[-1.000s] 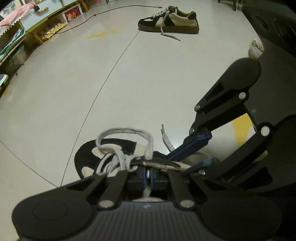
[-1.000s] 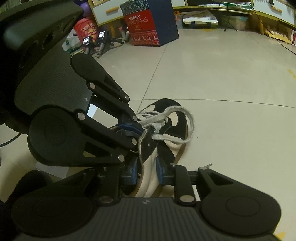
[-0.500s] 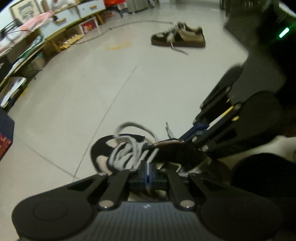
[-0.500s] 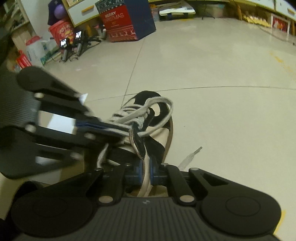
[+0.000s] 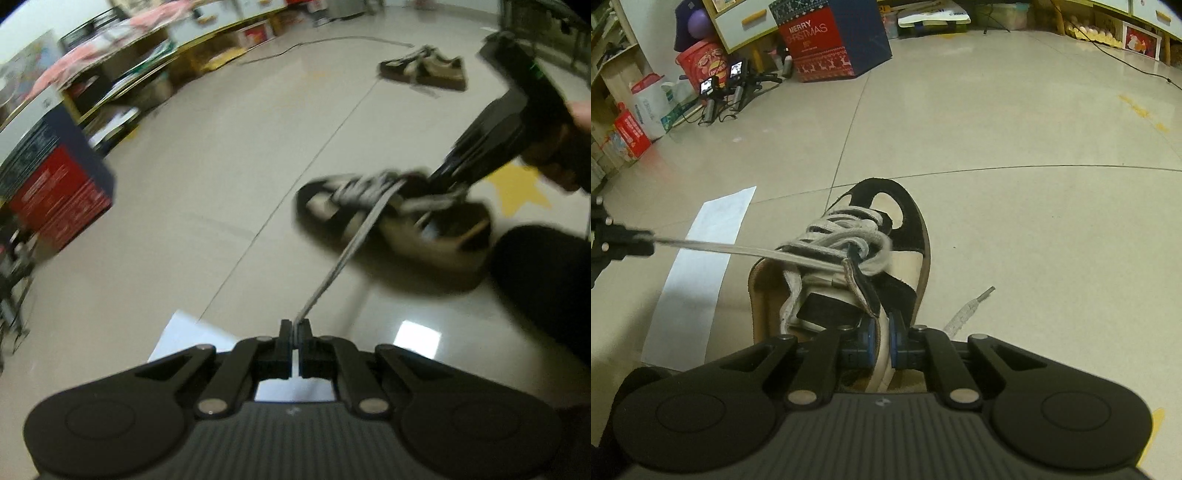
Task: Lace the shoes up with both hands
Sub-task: 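Pull the grey lace end away from the sneaker with the left tool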
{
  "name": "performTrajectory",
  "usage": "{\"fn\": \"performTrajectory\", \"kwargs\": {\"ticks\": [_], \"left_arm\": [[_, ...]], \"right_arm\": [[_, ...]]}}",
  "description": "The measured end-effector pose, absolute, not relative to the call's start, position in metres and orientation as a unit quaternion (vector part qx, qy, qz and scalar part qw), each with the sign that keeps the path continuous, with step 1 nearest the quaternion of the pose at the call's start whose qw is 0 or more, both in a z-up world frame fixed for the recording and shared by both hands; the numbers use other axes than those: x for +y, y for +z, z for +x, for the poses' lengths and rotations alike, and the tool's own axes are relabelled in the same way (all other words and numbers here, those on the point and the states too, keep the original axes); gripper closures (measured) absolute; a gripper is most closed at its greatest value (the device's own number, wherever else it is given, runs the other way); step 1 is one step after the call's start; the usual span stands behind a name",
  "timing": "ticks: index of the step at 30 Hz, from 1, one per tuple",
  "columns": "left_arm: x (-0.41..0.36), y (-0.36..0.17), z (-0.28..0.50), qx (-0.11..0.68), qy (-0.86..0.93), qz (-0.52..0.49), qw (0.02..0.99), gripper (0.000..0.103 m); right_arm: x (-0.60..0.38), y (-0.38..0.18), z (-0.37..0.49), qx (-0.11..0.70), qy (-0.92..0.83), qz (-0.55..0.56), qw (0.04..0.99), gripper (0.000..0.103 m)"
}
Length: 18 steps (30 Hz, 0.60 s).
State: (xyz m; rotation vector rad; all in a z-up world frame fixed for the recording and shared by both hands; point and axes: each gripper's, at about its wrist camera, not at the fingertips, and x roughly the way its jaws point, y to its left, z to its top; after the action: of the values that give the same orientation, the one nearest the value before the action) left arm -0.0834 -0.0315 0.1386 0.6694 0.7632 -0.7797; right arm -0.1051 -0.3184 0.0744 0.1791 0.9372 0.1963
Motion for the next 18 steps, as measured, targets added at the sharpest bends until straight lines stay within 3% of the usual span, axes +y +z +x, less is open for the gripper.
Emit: {"fn": "performTrajectory", "kwargs": {"ticks": [9,15,18], "left_arm": [[-0.015,0.141,-0.081,0.381,-0.366,0.241,0.814,0.100],[-0.034,0.118,-0.091,0.375,-0.386,0.253,0.804,0.100],[-0.032,0.115,-0.085,0.388,-0.376,0.228,0.810,0.100]], "right_arm": [[-0.321,0.075,-0.103,0.454,0.095,0.097,0.880,0.097],[-0.359,0.099,-0.101,0.419,0.154,0.191,0.874,0.079],[-0.379,0.107,-0.090,0.402,0.142,0.225,0.876,0.078]]}}
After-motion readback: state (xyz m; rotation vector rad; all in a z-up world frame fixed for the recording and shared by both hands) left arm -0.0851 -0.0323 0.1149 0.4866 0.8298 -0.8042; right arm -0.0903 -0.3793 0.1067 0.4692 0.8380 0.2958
